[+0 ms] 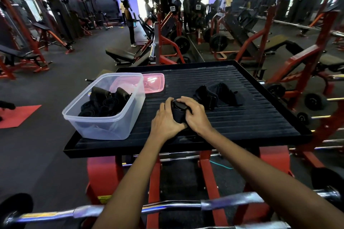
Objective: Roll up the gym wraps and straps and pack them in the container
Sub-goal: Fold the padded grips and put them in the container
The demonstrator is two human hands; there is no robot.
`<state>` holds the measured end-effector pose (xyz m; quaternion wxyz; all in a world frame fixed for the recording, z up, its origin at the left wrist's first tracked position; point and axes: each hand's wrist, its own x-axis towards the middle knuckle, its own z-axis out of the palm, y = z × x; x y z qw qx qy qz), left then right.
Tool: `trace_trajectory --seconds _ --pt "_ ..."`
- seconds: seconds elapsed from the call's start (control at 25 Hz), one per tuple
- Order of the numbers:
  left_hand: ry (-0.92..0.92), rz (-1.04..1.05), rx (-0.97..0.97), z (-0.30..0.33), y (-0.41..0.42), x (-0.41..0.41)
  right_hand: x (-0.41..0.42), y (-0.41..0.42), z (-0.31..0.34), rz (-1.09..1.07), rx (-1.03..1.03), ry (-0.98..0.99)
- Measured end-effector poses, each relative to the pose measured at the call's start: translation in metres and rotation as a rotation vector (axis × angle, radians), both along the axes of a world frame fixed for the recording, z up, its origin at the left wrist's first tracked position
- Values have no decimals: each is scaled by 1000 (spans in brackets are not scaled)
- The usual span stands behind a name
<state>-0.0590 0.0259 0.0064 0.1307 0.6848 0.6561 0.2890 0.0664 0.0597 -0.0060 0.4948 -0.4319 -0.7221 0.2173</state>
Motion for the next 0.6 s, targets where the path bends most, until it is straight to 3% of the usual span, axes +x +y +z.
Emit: trace_trajectory --seconds 0.28,0.36,0.48,0.6 --pt "-59 -12 24 0 2 1 3 -2 0 32 -74 57" --pt "-67 -29 110 1 1 2 2 1 2 36 -223 255" --pt "-192 -25 239 -2 5 2 2 0 14 140 -687 743" --pt "-388 13 181 -7 9 -3 0 -1 15 169 -784 825"
